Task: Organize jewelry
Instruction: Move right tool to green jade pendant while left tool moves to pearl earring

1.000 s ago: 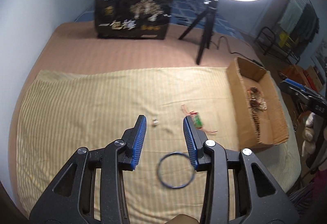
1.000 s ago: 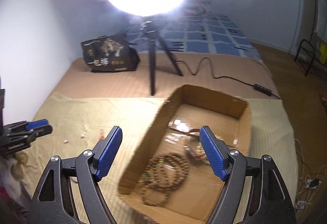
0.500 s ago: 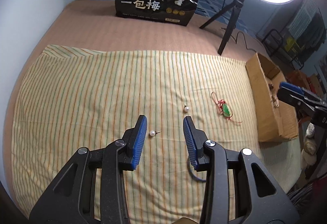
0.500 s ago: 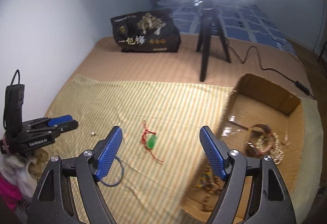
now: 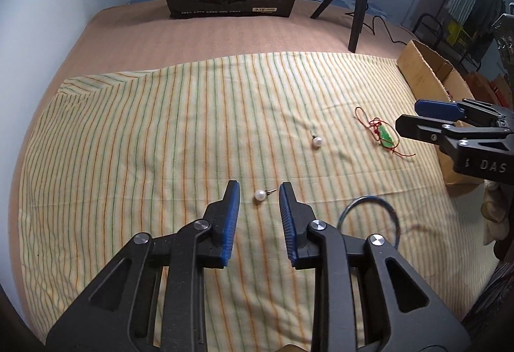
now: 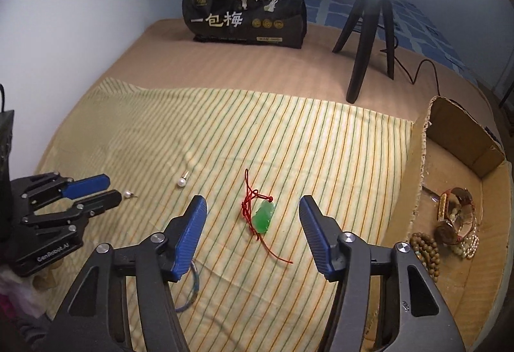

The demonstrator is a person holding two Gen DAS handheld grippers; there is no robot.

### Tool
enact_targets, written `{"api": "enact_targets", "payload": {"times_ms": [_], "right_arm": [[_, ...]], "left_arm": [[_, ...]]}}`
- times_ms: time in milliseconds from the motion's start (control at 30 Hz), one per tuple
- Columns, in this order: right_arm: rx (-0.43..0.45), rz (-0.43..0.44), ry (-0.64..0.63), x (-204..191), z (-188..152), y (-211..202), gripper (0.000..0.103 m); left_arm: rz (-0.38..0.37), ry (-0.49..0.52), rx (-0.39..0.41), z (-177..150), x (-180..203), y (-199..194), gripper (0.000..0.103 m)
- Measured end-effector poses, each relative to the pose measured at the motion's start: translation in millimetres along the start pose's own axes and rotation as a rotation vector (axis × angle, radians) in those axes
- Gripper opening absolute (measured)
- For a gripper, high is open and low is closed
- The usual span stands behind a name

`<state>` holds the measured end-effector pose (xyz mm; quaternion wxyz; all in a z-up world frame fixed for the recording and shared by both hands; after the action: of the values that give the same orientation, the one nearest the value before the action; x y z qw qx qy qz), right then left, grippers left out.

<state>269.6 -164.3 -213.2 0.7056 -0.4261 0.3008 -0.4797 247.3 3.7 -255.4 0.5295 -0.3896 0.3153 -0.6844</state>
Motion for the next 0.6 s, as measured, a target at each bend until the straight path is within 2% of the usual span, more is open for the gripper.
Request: {"api": "enact_targets", "payload": {"times_ms": [133,433,500,600], "right_arm": [[-0.02,-0.028,-0.036,-1.3,-1.2,9.1,0.05],[-0.061,-0.053,-0.055,2.8,-7.4,23.8,0.043],[-0.065,-0.056,-0.056,3.6,-7.1,26.1,0.043],[-0.077,-0.06,-0.058,3.7,-8.2,31.5,0.043]], "left_arm": [[-0.017,-0.008,-0.01,-3.3,-8.6,7.6,0.025],[-0.051,0.03,-0.011,-6.7,0.3,12.6,0.025],[-0.048,0.038,-0.017,-7.7,2.0,15.7,0.02],[-0.036,0.06,-0.028,-10.2,3.6,21.3,0.02]]}}
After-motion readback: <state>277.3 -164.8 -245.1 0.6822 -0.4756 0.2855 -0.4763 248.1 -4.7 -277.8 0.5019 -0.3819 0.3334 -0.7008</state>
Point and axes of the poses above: each gripper's, at about its wrist camera, not at the fingertips, and y roughly the way its jaws point, x to its right, z to its top, the point moved 8 cm from there along y, roughly the way its jaws point, and after that the axes turned 9 degrees about -y, right-handed, at the moved point
